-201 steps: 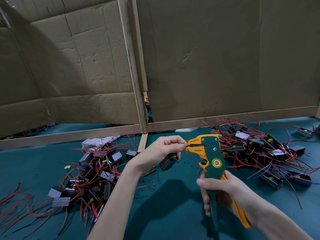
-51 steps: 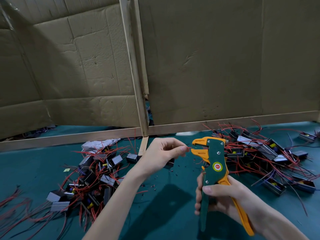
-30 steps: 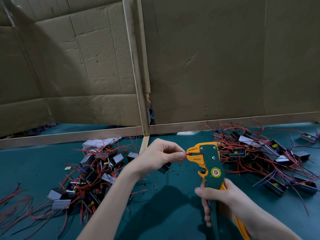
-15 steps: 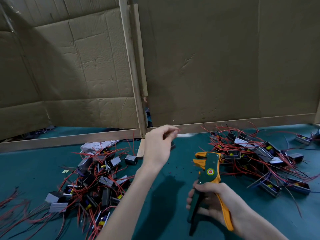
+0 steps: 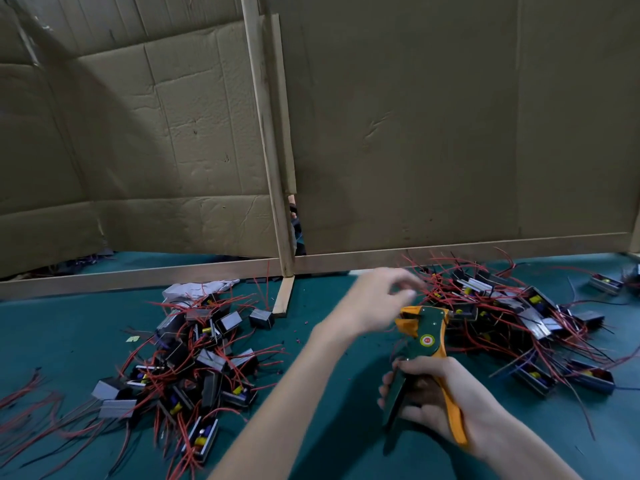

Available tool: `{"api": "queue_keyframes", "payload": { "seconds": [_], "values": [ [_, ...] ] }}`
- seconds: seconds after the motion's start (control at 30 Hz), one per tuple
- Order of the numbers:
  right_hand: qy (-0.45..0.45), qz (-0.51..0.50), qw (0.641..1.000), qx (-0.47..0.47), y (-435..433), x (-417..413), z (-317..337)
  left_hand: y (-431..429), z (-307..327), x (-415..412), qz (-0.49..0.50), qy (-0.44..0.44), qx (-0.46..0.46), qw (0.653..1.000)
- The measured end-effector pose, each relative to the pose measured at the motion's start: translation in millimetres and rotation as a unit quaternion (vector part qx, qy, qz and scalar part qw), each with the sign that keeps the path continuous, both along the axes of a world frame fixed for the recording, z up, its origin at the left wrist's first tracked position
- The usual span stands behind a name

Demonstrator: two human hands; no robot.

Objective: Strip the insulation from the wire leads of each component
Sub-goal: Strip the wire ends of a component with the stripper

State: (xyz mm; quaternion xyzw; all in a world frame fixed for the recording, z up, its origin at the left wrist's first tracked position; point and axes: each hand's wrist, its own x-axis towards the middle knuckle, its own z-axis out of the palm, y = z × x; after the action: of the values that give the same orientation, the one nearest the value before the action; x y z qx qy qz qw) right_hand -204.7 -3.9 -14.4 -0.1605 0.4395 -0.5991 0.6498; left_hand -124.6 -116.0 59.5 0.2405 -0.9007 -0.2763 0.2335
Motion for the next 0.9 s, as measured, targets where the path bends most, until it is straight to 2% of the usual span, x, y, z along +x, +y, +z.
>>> {"api": "queue_keyframes", "payload": {
  "seconds": [0.07,0.13,0.2,0.23,0.33,0.47,0.57,0.63,0.7,0.8,0.9],
  "values": [
    [0.008,-0.001,1.0,-0.001,0.2,0.0,-1.0,-27.2,-9.5,30.7,0.163,-0.076,-0.038,0.983],
    [0.016,0.008,1.0,-0.004,0.5,1.1,-1.3,-50.9,-21.5,61.6,0.319,-0.19,-0.039,0.928],
    [0.023,0.021,0.999,-0.006,1.1,2.8,-1.0,-67.5,-34.4,83.1,0.396,-0.285,-0.034,0.873],
    [0.026,0.025,0.999,-0.007,1.4,3.3,-1.0,-75.0,-41.5,89.9,0.408,-0.308,-0.037,0.859],
    [0.031,0.029,0.999,-0.003,1.6,4.3,-0.7,-94.2,-62.2,100.8,0.39,-0.306,-0.035,0.868],
    [0.032,0.028,0.999,-0.001,1.6,3.4,0.3,-103.3,-78.7,103.4,0.377,-0.245,-0.04,0.892],
    [0.03,0.023,0.999,-0.004,2.0,2.2,0.9,-98.6,-80.6,101.2,0.358,-0.08,-0.026,0.93],
    [0.03,0.019,0.999,-0.01,2.3,1.9,1.8,-88.6,-72.5,99.3,0.288,0.057,0.025,0.956],
    [0.031,0.011,0.999,-0.017,2.7,0.9,2.2,-76.5,-61.5,97.8,0.198,0.121,0.092,0.968],
    [0.029,0.004,0.999,-0.02,3.6,0.9,1.7,-59.9,-50.6,98.4,0.055,0.08,0.17,0.981],
    [0.027,0.0,0.999,-0.019,4.0,0.8,1.8,-53.9,-47.5,101.2,0.015,-0.038,0.182,0.983]
  ]
}}
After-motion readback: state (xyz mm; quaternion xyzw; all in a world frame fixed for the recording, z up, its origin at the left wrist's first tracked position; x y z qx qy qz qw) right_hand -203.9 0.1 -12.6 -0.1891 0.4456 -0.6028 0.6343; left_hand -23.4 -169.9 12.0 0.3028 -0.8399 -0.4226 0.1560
